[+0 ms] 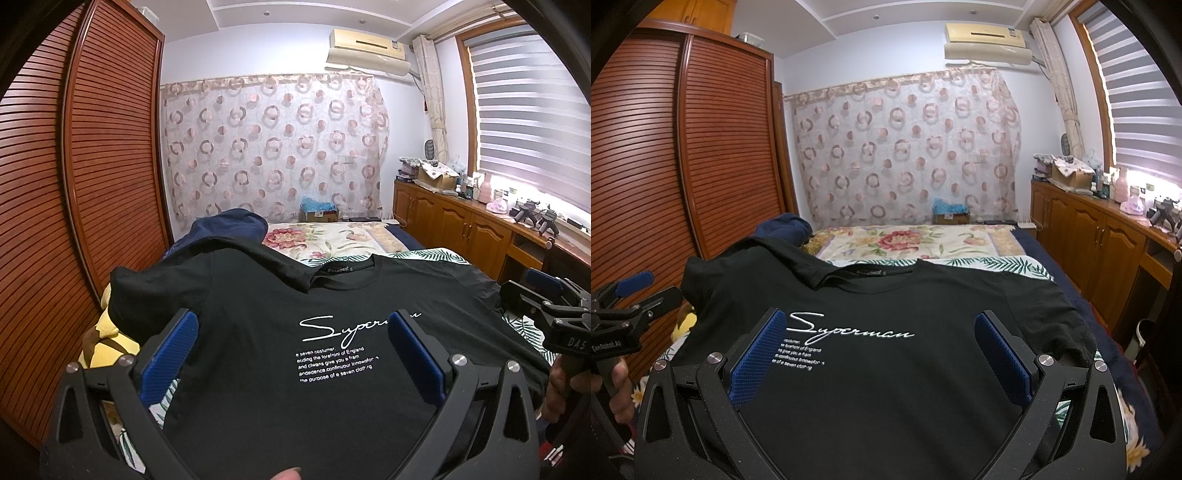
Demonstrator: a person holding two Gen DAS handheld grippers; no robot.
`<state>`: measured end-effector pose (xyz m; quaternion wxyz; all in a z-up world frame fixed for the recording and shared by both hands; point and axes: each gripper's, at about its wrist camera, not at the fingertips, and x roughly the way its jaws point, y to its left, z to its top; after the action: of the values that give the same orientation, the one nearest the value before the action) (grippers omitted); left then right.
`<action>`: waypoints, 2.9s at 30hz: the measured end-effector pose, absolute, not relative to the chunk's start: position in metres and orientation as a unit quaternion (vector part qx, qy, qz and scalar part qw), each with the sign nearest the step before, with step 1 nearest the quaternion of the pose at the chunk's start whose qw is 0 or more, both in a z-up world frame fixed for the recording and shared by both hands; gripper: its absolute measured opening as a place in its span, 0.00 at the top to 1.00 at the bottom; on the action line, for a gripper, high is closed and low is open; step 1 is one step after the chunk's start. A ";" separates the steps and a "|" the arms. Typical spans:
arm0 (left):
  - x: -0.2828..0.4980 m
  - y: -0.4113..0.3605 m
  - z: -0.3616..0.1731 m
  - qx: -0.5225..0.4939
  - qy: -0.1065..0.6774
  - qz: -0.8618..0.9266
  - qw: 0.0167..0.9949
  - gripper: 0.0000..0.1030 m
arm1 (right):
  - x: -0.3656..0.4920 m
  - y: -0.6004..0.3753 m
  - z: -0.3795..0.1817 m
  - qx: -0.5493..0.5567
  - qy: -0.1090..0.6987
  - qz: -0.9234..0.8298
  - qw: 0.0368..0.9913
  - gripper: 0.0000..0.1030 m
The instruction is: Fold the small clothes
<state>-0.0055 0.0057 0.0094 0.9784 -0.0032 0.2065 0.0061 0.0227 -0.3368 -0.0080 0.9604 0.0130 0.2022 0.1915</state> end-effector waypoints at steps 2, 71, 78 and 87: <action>-0.006 0.006 0.010 -0.003 0.206 0.006 0.979 0.00 | 0.023 -0.337 -0.008 0.012 0.201 0.192 0.960 0.00; 0.080 0.238 -0.085 -0.105 0.301 0.009 0.948 0.87 | 0.069 -0.274 -0.058 -0.002 0.257 0.270 0.928 0.00; 0.060 0.221 -0.062 -0.083 0.270 0.019 0.959 1.00 | 0.070 -0.272 -0.060 -0.008 0.261 0.274 0.926 0.00; 0.057 0.173 0.006 -0.039 0.221 -0.036 0.974 1.00 | 0.071 -0.274 -0.059 -0.006 0.262 0.270 0.927 0.00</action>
<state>0.0566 0.1726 0.0056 0.9738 -0.0389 0.2213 -0.0355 0.0714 -0.2736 -0.0590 0.9266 -0.0058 0.2619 0.2698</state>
